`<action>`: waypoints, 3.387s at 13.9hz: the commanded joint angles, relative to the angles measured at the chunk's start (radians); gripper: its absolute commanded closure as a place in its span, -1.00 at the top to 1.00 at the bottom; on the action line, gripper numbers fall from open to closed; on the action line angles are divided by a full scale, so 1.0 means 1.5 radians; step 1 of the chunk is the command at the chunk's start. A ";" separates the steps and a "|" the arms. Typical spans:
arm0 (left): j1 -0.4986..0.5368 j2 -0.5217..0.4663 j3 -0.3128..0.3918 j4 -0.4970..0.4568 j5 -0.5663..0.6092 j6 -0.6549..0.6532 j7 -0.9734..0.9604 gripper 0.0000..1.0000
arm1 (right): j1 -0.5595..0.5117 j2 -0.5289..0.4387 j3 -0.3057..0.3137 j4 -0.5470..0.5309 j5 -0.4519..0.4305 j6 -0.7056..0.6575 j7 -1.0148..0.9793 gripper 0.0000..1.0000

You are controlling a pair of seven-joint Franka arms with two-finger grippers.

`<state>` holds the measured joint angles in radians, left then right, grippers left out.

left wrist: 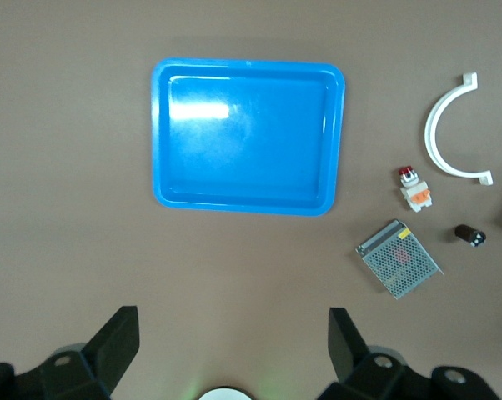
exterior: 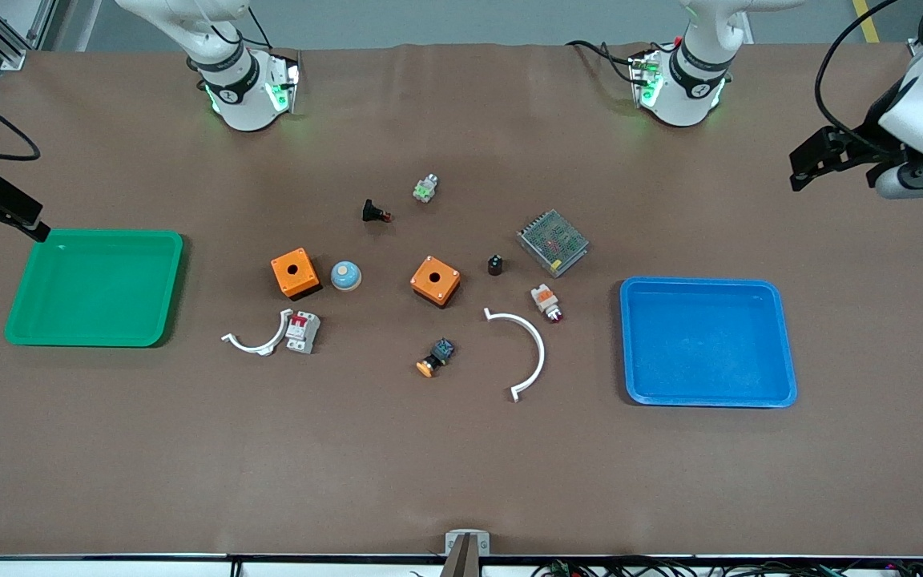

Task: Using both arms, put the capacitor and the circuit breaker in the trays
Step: 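Reach the right gripper to the breaker while the left gripper reaches the capacitor, then carry the breaker to the green tray while the left gripper lifts the capacitor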

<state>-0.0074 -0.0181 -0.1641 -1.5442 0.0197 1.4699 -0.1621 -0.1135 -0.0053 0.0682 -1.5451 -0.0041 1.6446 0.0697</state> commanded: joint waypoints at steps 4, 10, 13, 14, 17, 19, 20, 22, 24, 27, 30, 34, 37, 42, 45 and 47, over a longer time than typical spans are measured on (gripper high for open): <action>-0.020 0.068 -0.090 -0.122 -0.006 0.158 -0.091 1.00 | 0.044 0.032 0.012 -0.044 0.004 0.017 0.008 1.00; -0.040 0.195 -0.210 -0.258 -0.011 0.439 -0.344 1.00 | 0.153 0.106 0.012 -0.116 0.006 0.152 0.206 1.00; -0.119 0.273 -0.209 -0.253 0.002 0.525 -0.487 0.96 | 0.203 0.152 0.012 -0.187 0.007 0.275 0.263 1.00; -0.142 0.297 -0.209 -0.249 0.003 0.554 -0.521 0.89 | 0.215 0.166 0.012 -0.220 0.007 0.332 0.279 1.00; -0.191 0.383 -0.202 -0.215 0.087 0.587 -0.622 0.64 | 0.230 0.218 0.012 -0.286 0.006 0.448 0.283 1.00; -0.201 0.421 -0.205 -0.211 0.131 0.605 -0.680 0.63 | 0.230 0.256 0.012 -0.304 0.006 0.505 0.283 1.00; -0.205 0.433 -0.204 -0.210 0.136 0.623 -0.691 0.62 | 0.230 0.271 0.012 -0.304 0.006 0.521 0.283 1.00; -0.205 0.454 -0.204 -0.206 0.137 0.655 -0.695 0.60 | 0.230 0.303 0.012 -0.315 0.006 0.572 0.284 1.00; -0.206 0.466 -0.204 -0.193 0.137 0.659 -0.695 0.58 | 0.247 0.333 0.012 -0.333 0.006 0.642 0.303 0.91; -0.216 0.479 -0.202 -0.187 0.137 0.660 -0.705 0.50 | 0.246 0.340 0.011 -0.334 0.003 0.641 0.301 -0.09; -0.224 0.477 -0.204 -0.195 0.140 0.653 -0.733 0.43 | 0.243 0.331 0.010 -0.329 0.003 0.626 0.296 -0.78; -0.225 0.479 -0.204 -0.198 0.140 0.644 -0.738 0.04 | 0.196 0.218 0.004 -0.286 -0.008 0.395 0.293 -0.99; -0.225 0.476 -0.204 -0.201 0.140 0.630 -0.738 -0.82 | 0.115 0.146 0.004 -0.320 -0.028 0.357 0.176 -0.99; -0.177 0.406 -0.204 -0.156 0.141 0.476 -0.727 -1.00 | -0.058 0.086 0.005 -0.456 -0.026 0.453 -0.116 -0.99; -0.100 0.349 -0.204 -0.150 0.141 0.465 -0.663 -1.00 | -0.175 0.109 0.006 -0.498 -0.019 0.555 -0.280 -0.98; -0.036 0.328 -0.205 -0.150 0.141 0.441 -0.587 -1.00 | -0.225 0.141 0.008 -0.507 -0.015 0.590 -0.336 -0.96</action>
<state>-0.1388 0.5163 -0.4637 -1.7498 0.2166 2.1648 -1.1225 -0.3855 0.1841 0.0524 -2.2840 -0.0274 2.4809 -0.3675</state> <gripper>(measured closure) 0.652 0.599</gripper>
